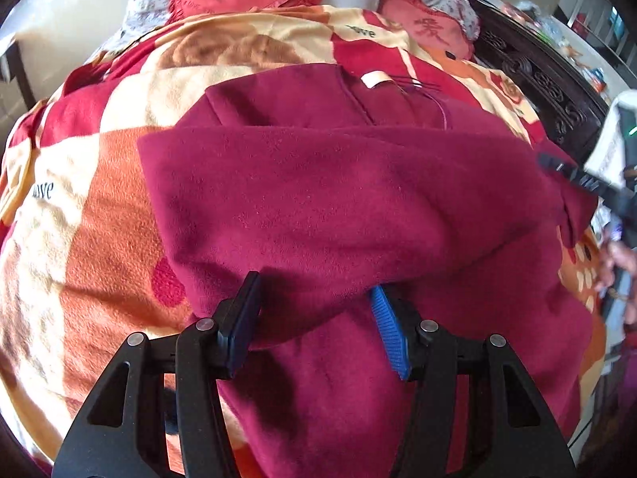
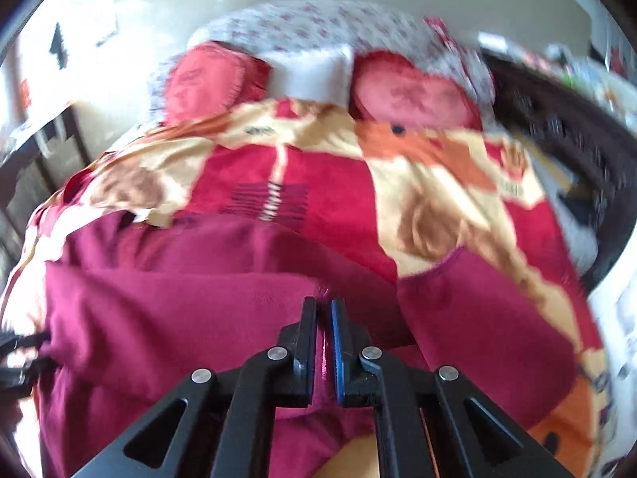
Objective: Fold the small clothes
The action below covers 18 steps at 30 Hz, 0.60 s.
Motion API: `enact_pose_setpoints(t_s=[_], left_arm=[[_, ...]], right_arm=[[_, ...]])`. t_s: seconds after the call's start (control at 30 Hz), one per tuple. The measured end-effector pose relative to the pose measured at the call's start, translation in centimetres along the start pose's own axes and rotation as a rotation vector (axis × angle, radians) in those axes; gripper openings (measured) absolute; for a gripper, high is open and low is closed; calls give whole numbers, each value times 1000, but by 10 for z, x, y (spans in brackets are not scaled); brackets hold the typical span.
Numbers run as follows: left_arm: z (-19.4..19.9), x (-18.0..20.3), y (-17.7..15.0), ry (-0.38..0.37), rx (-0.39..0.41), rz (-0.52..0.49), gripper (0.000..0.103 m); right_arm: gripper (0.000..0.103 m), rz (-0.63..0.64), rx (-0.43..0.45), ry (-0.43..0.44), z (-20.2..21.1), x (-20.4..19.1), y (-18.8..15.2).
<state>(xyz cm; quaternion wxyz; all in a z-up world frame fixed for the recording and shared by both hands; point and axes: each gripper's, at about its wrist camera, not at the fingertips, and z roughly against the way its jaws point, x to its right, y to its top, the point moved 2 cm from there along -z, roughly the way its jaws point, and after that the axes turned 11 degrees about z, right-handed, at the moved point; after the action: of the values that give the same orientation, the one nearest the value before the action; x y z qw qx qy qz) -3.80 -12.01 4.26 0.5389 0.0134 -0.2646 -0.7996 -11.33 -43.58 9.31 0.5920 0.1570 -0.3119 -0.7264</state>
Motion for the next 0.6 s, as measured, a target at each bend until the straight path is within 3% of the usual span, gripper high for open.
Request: enact_pose_setpoints(t_s=[0.13, 0.27, 0.47, 0.6], left_arm=[[15, 7, 6, -25, 31, -3, 55], [20, 15, 11, 7, 84, -34, 55], [9, 18, 17, 7, 81, 25, 55], [-6, 15, 17, 54, 76, 36, 55]], right_arm=[[4, -36, -92, 12, -32, 15, -7], [6, -129, -31, 55, -3, 29, -14], [7, -69, 4, 165, 25, -3, -14], [8, -30, -47, 209, 8, -25, -19]])
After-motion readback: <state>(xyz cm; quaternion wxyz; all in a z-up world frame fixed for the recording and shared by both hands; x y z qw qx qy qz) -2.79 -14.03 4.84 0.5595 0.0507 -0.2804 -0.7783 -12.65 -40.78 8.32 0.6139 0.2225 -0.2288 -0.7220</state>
